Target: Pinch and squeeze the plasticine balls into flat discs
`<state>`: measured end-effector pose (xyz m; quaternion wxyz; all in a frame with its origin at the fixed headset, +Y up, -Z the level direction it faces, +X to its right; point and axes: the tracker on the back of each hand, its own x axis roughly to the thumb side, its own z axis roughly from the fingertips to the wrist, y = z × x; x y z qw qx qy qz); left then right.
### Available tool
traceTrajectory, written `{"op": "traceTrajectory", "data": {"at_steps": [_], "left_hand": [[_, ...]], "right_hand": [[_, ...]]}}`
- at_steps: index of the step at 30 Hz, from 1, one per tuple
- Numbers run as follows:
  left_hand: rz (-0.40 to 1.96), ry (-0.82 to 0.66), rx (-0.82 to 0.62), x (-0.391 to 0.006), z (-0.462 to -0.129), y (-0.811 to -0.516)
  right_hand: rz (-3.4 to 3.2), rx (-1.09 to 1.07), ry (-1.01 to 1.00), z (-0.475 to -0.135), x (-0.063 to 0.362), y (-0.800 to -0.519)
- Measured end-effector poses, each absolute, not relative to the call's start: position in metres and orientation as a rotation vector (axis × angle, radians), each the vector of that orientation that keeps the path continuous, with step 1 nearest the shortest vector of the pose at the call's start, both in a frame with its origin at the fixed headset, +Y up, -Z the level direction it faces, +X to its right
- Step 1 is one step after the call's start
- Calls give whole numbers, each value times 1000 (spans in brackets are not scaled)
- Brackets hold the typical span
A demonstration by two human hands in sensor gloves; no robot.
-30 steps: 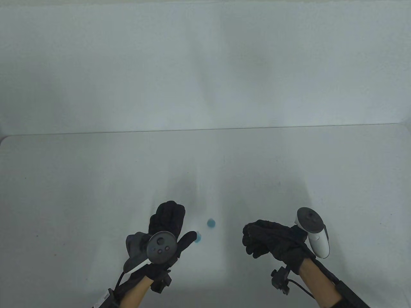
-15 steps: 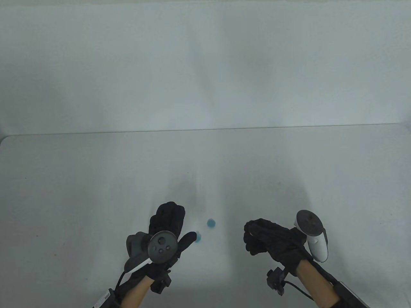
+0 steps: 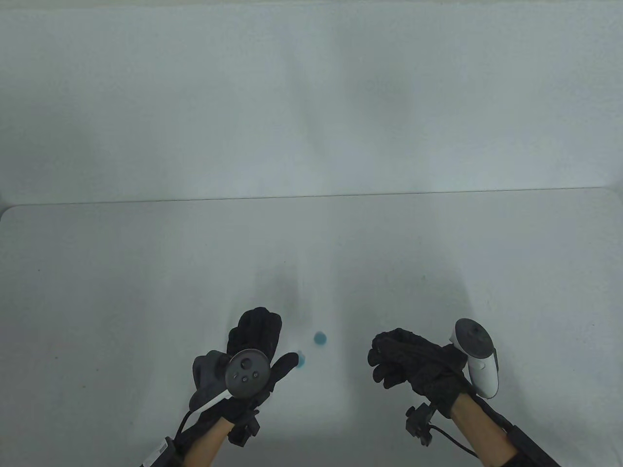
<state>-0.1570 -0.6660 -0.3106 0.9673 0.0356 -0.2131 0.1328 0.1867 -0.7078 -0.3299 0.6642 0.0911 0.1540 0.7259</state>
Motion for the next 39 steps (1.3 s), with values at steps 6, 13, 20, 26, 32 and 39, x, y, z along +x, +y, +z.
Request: {"op": "traceTrajectory", "data": {"at_steps": [6,13,20,26,32,39], "left_hand": [[270,-436,67,-156,-311,-667],[269,-434,71,-157,-311,-666],[272,-432,69,-157,-311,-667],[275,-431,72,-158,-312,-667],[276,-432,77,-158,-312,-667],[276,-429,75,-158,-312,-668]], "right_hand": [[1624,211,337,-331,188,-707],[1662,190,313,-330,186,-708],[1557,193,386,-330,187,-714],[1588,181,350,-331,189,-710],[1672,176,299,-329,188,-705],[1578,199,395,-330,188,-716]]}}
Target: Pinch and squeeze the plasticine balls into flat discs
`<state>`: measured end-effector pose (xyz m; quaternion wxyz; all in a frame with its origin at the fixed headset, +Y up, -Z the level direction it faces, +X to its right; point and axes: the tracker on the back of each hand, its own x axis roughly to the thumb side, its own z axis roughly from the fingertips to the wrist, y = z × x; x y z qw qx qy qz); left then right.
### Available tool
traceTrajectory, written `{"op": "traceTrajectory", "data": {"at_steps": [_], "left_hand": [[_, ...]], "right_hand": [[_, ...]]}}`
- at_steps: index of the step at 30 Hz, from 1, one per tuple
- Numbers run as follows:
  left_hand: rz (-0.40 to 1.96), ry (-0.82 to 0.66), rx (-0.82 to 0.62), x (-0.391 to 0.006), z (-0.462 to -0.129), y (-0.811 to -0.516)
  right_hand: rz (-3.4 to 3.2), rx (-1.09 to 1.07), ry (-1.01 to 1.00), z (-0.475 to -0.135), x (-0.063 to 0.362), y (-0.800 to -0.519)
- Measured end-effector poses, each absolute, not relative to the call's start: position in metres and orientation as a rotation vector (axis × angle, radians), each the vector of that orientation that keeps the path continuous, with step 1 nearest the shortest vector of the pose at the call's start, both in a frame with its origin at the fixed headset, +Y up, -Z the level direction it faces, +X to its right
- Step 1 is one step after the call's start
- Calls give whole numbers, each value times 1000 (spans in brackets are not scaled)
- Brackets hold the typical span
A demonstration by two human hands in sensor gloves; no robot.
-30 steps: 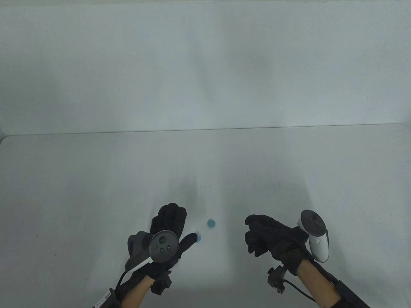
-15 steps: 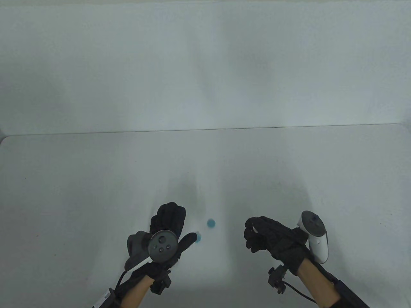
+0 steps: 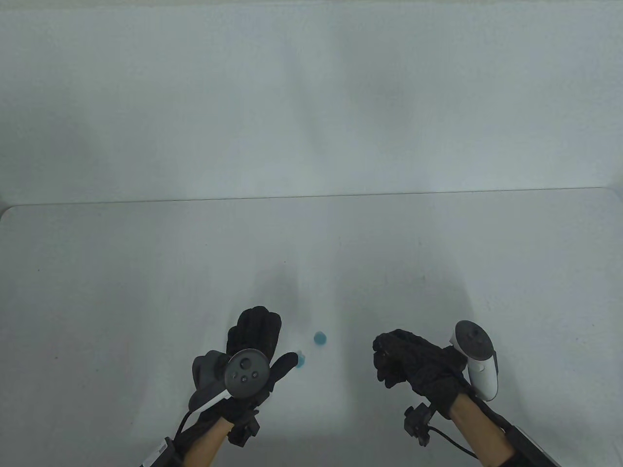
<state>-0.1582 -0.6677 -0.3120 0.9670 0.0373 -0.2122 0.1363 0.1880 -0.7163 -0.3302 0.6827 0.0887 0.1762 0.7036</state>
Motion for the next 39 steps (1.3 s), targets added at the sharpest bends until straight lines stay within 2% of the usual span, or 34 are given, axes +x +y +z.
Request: {"op": "traceTrajectory", "data": {"at_steps": [19,23,39], "left_hand": [[273,-430,72,-158,-312,-668],[272,-429,72,-158,-312,-669],[262,-432,59,-157,-313,-671]], "right_hand": [[1645,105,276,-328,191,-712],[1541,183,382,-330,192,-716],[1512,225,389,-331,187,-709]]}}
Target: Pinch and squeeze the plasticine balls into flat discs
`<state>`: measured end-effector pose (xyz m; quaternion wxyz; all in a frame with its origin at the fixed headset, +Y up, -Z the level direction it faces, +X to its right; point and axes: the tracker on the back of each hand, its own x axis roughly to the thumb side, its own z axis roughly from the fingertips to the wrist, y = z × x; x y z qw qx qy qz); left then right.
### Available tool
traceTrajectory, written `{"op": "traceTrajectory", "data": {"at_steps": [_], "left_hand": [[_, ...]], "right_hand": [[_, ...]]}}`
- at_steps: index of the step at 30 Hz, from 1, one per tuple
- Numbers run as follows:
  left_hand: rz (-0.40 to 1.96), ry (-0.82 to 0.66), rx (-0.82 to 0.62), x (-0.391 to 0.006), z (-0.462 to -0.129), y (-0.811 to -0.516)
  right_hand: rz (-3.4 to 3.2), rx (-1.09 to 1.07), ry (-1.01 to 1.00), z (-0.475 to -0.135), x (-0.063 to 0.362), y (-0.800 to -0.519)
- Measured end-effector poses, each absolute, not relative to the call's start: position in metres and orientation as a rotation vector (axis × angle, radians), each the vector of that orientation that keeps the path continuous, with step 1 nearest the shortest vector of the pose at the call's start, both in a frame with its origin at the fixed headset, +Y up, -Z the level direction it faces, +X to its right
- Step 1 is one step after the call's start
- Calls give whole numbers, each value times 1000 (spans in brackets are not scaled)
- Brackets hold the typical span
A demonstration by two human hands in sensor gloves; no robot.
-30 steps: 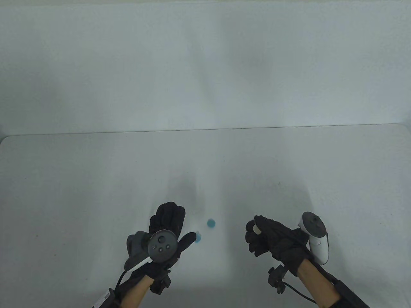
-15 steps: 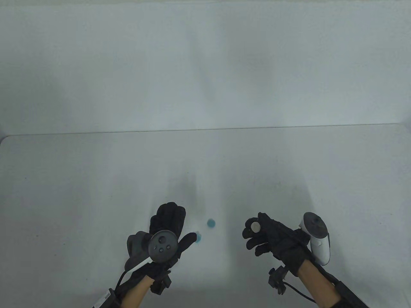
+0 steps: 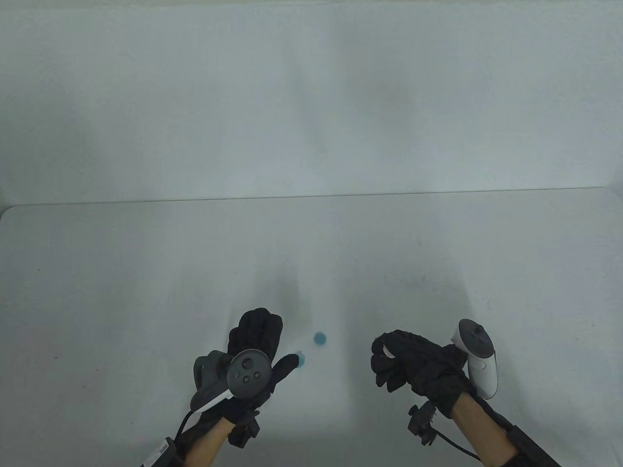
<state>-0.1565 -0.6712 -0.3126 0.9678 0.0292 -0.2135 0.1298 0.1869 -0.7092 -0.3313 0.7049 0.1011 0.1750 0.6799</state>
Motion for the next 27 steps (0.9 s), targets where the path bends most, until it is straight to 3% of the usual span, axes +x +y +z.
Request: {"op": "traceTrajectory", "data": {"at_steps": [27], "left_hand": [[265,-430,58,-157,-313,-672]], "right_hand": [[1607,175,251,-329,192,-704]]}}
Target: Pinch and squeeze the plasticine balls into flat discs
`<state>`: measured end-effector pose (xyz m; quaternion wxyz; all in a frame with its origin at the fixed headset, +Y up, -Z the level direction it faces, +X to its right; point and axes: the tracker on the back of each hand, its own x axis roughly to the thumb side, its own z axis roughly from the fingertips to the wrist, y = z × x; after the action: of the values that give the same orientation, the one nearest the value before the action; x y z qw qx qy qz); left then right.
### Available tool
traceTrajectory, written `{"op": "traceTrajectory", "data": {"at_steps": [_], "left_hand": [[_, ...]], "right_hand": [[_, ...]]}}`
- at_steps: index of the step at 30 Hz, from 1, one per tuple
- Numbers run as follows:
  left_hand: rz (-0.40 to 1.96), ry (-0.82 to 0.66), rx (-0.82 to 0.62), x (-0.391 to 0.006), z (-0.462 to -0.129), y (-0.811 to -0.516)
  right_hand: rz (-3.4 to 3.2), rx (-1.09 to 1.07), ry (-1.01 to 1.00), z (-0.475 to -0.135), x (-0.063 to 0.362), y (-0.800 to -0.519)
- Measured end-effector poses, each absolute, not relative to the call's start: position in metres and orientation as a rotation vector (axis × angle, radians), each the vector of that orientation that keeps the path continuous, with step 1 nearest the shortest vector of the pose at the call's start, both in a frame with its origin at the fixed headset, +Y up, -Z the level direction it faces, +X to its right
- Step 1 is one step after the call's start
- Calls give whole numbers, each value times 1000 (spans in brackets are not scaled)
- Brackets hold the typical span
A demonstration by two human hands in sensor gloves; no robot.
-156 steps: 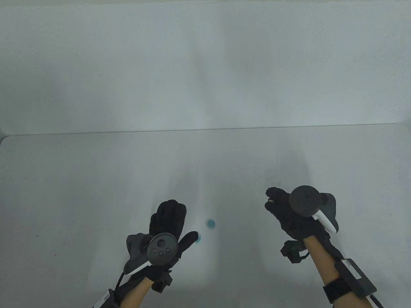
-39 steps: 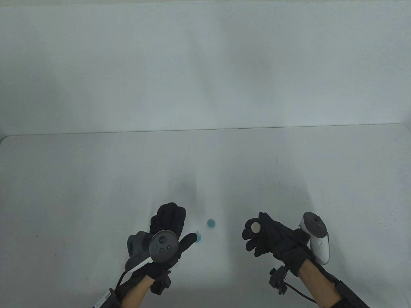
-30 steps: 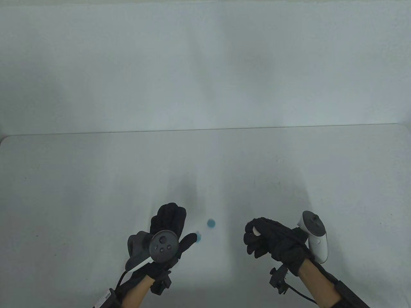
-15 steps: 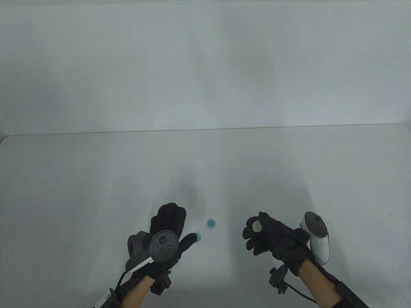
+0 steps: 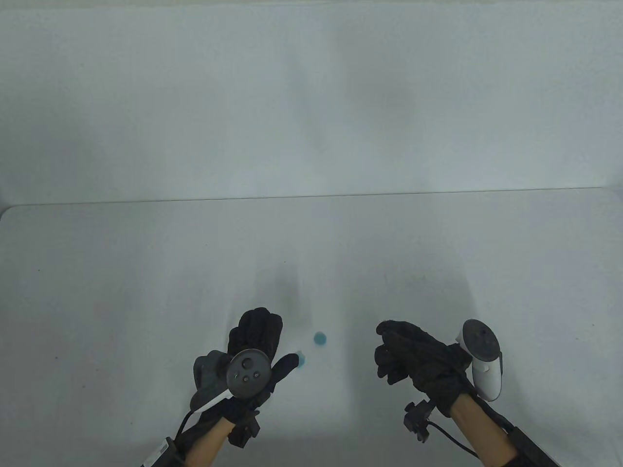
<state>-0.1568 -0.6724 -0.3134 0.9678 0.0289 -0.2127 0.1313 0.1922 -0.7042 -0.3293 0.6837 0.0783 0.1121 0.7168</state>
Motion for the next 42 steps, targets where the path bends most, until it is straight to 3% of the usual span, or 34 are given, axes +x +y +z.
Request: {"op": "traceTrajectory", "data": {"at_steps": [22,29,42], "left_hand": [[266,-429,68,-157,-313,-671],[263,-428,67,-157,-313,-671],[262,-427,65,-157,-313,-671]], "right_hand": [[1654,150,264,-328,191,-705],[1529,165,360,-329,193,-716],[1593,95,288,-329,196,-713]]}}
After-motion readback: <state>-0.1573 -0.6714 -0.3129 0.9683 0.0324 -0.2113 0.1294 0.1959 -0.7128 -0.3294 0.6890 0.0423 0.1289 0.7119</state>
